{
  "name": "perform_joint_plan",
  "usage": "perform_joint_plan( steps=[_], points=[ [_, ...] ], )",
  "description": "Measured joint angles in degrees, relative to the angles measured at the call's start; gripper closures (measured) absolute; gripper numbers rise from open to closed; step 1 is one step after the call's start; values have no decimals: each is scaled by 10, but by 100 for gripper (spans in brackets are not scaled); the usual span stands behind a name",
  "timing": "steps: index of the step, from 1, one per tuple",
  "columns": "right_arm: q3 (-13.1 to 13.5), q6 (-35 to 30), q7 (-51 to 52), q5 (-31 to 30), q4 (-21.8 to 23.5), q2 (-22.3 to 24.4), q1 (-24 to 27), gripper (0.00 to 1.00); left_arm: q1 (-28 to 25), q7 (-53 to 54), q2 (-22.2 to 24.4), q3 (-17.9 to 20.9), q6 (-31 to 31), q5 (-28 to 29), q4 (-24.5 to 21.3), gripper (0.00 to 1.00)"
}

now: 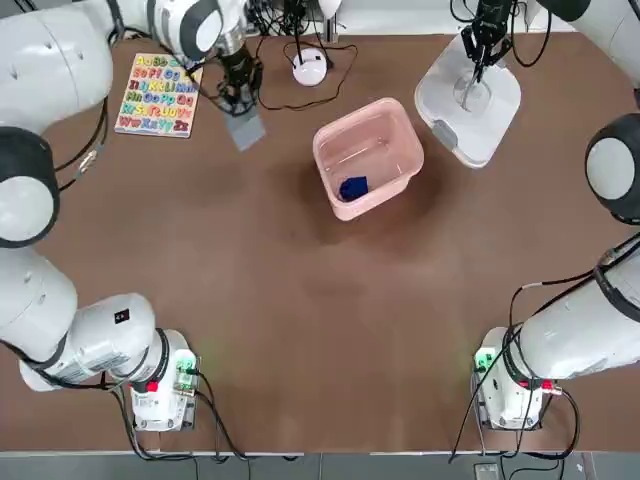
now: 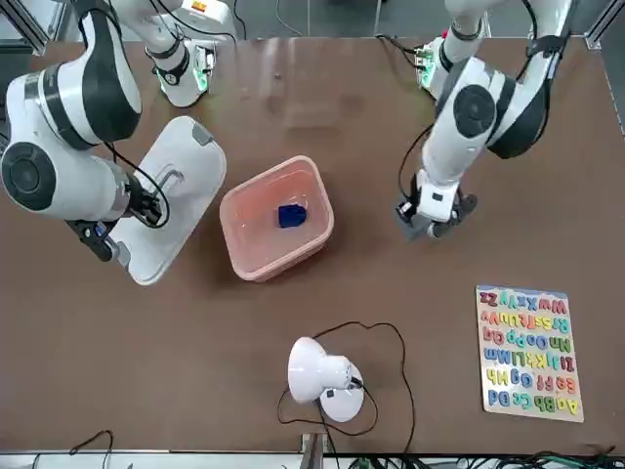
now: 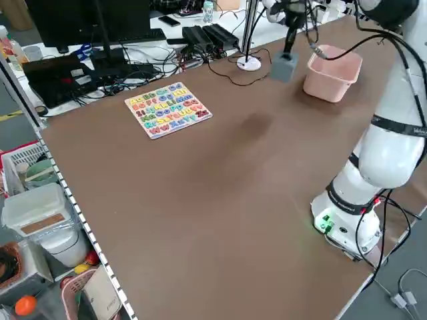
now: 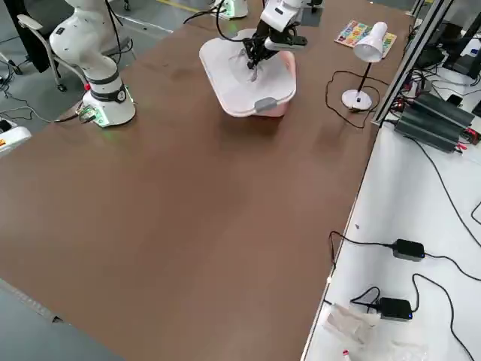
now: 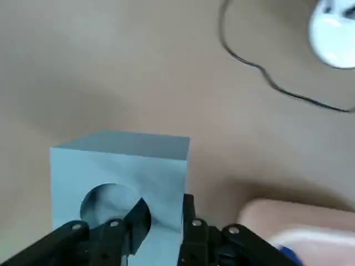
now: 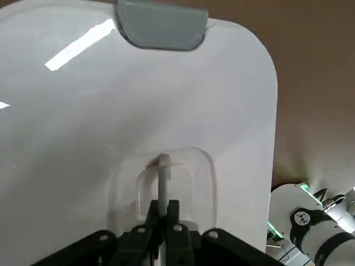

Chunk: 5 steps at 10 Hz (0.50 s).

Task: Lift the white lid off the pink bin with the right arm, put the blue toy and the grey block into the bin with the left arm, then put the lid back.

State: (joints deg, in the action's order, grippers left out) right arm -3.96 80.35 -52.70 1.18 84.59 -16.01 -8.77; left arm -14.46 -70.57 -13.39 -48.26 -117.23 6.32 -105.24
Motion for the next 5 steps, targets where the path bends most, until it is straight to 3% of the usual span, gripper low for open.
perform_joint_plan(
  steps=[3,5],
  points=[
    [0,0,0,0,0,0,0,93,145,-175,-95,10,10,26,132,72],
    [0,0,0,0,0,0,0,93,247,-252,-168,51,10,63,213,72]
  ],
)
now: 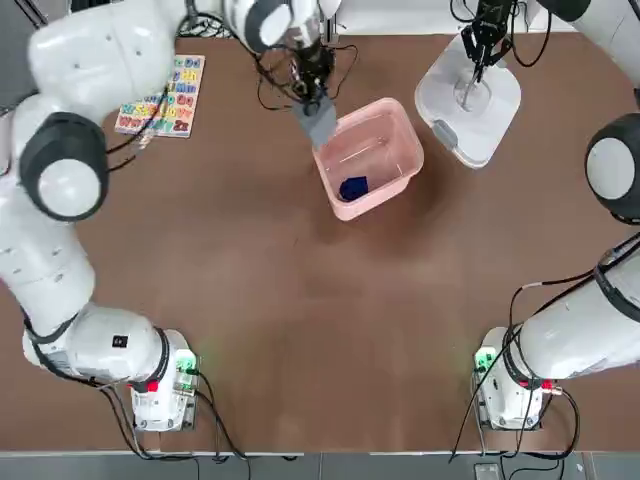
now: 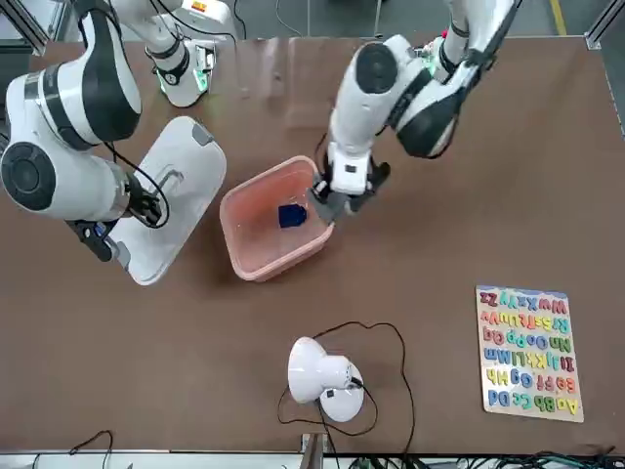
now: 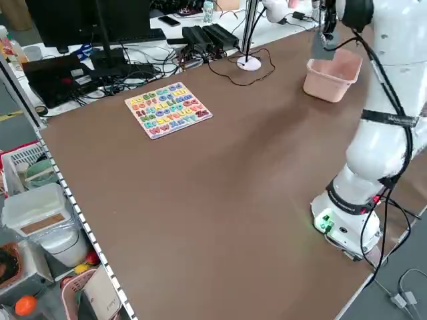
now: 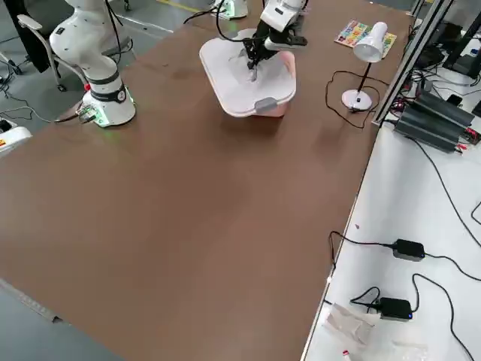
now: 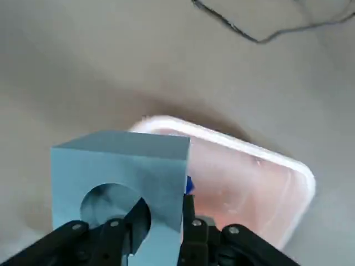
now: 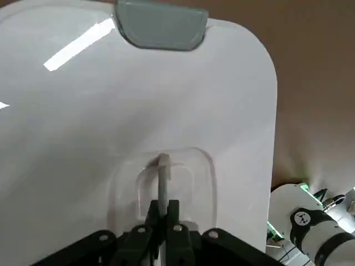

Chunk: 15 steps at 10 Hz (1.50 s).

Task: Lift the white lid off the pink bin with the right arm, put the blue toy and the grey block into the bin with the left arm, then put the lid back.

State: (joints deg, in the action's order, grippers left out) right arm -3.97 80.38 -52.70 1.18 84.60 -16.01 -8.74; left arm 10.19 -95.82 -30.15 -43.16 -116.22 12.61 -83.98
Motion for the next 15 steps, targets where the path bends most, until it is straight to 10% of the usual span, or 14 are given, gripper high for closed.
perform_joint_plan(
  steps=[5,11,15],
  points=[
    [0,0,0,0,0,0,1,93,189,-77,-63,138,-43,4,57,72],
    [0,2,-10,0,0,0,6,93,163,-37,-56,142,-23,16,72,1],
    [-5,35,-111,18,1,-2,2,93,49,144,17,141,151,16,78,0]
  ],
)
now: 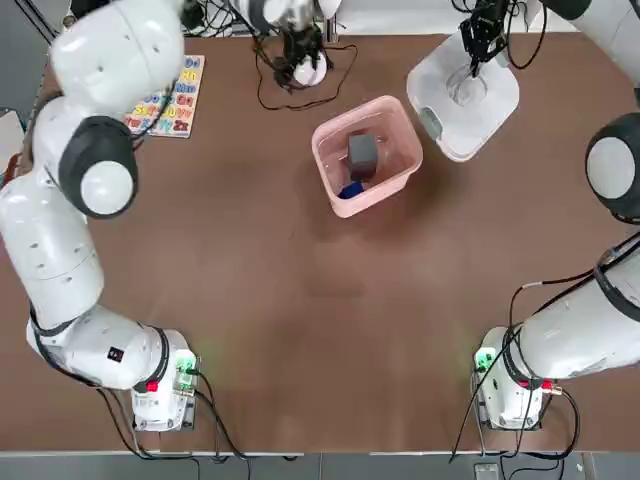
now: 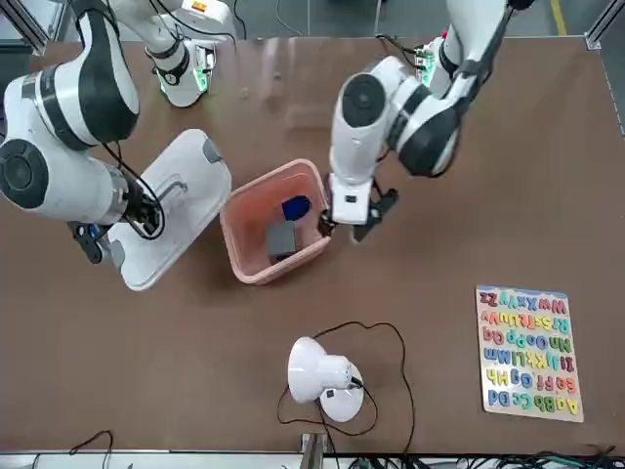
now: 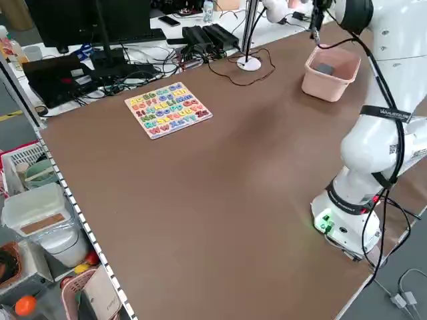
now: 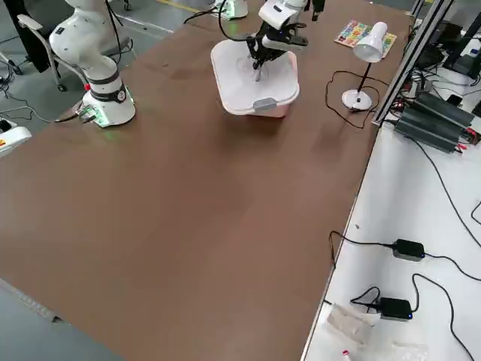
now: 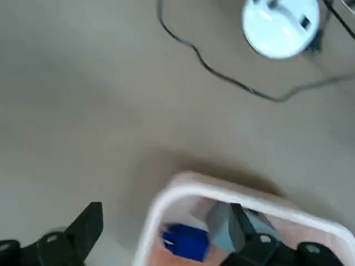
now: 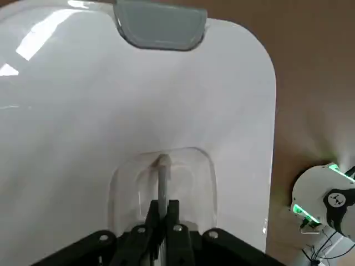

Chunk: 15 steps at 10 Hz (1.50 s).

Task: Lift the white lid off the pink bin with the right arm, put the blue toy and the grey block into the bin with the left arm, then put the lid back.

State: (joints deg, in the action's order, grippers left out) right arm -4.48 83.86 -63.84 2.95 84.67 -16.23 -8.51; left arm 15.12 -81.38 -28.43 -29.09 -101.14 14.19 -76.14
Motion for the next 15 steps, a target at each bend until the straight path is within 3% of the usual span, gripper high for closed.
perform_joint_plan(
  steps=[3,5,7,9,12,15],
  points=[
    [-5,9,-17,8,7,-23,-44,93,-103,139,54,-2,57,-7,-34,0],
    [-6,34,-62,6,10,-57,-92,93,-165,238,90,-6,45,-15,-90,0],
    [-6,57,-113,0,11,-86,-124,93,-211,354,138,8,14,-59,-149,0],
    [-4,64,-173,0,10,-103,-125,93,-214,499,195,79,-2,-98,-195,0],
    [-3,71,-224,0,2,-116,-126,93,-215,711,249,180,-5,-135,-224,0],
    [-5,79,-254,2,-16,-131,-147,93,-223,774,255,192,-10,-136,-232,0]
  ],
)
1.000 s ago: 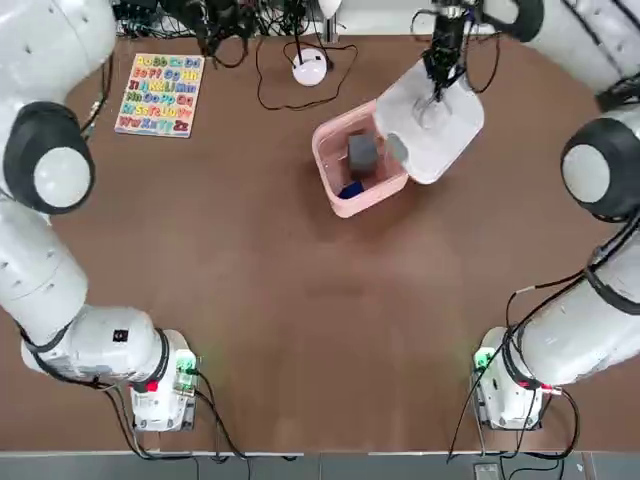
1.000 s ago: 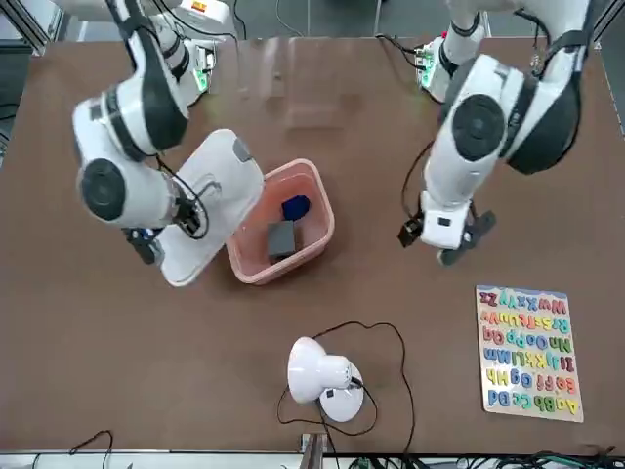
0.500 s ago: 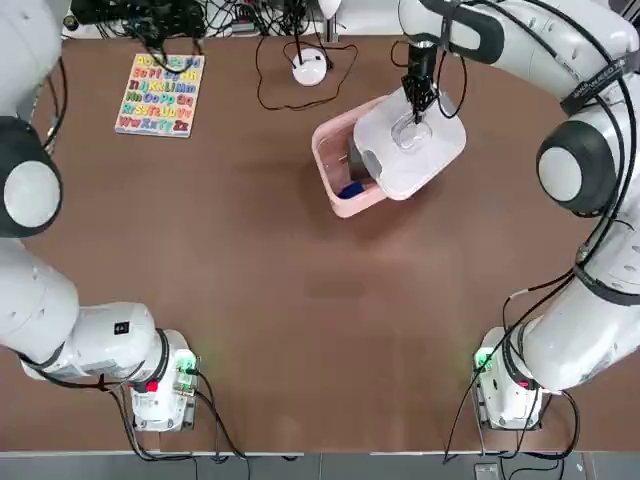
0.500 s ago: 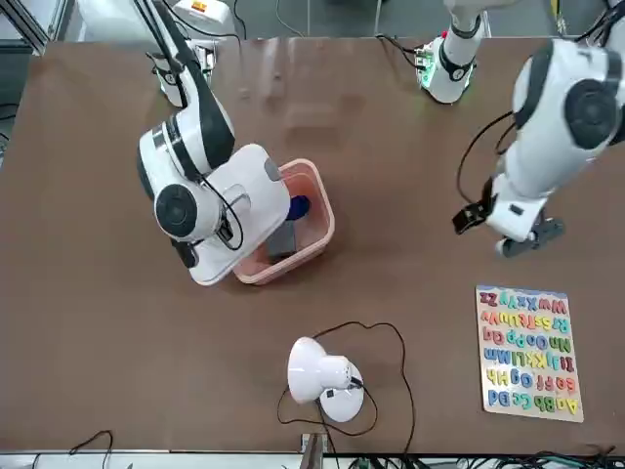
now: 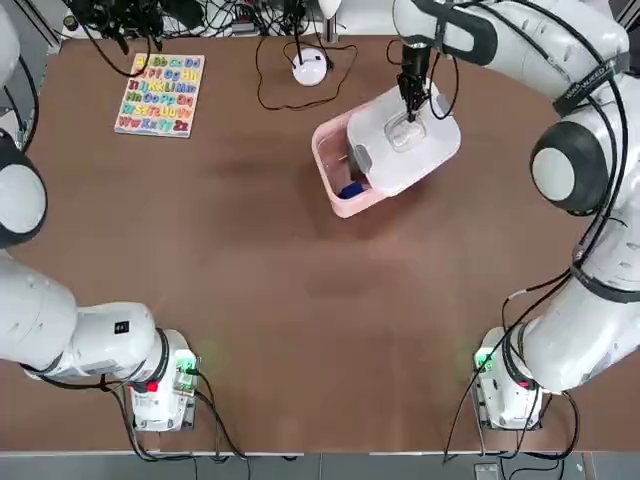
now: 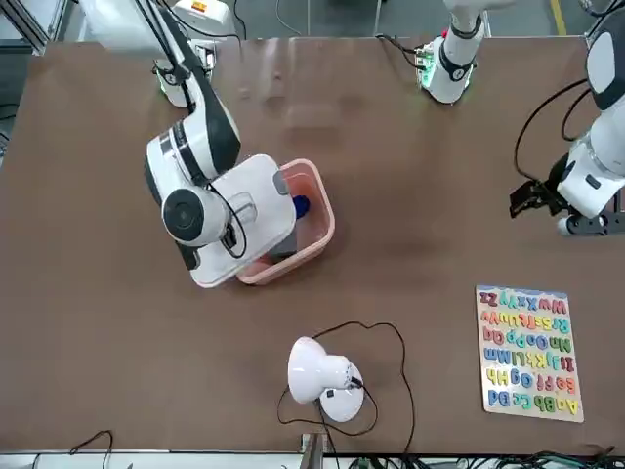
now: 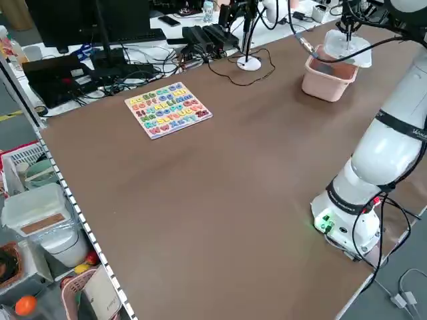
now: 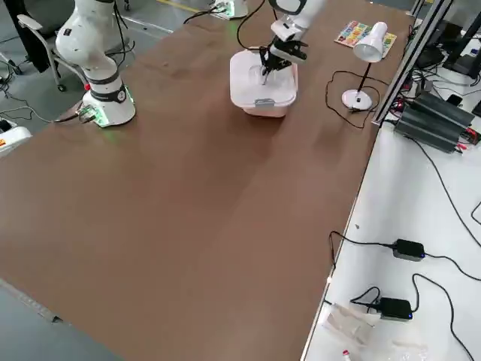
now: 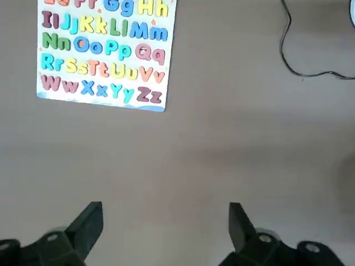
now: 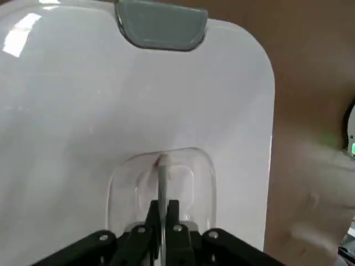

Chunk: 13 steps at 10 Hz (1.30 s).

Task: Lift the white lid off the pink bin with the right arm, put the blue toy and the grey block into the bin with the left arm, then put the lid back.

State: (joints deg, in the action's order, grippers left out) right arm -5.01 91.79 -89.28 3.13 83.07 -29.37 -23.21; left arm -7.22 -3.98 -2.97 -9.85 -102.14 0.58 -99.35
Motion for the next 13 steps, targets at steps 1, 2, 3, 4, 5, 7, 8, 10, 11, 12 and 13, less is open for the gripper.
perform_joint_plan(
  steps=[1,2,3,4,5,7,8,10,11,12,13],
  points=[
    [-1,9,-12,0,-6,-12,-15,93,0,8,0,-2,-3,0,3,0],
    [-1,20,-19,0,-11,-22,-30,93,6,15,2,-4,1,0,13,0],
    [-1,28,-29,0,-17,-31,-43,93,18,17,5,-4,31,0,35,0],
    [-1,31,-37,0,-24,-39,-53,93,26,17,9,-4,69,0,57,0],
    [-1,31,-39,0,-31,-45,-61,93,25,18,12,-3,84,0,67,0],
    [-1,30,-45,0,-42,-51,-71,93,19,21,8,0,87,0,69,0],
    [-1,30,-51,-1,-47,-53,-75,93,18,21,5,0,88,0,68,0],
    [-1,33,-68,0,-59,-58,-77,93,19,21,1,-1,88,0,68,0],
    [0,34,-74,0,-64,-60,-76,93,20,21,0,-3,88,0,68,0],
    [3,33,-79,0,-66,-61,-76,93,21,21,-1,-4,89,0,68,0],
    [4,33,-87,-1,-69,-61,-76,93,22,21,-1,-4,89,0,68,0]
  ],
)
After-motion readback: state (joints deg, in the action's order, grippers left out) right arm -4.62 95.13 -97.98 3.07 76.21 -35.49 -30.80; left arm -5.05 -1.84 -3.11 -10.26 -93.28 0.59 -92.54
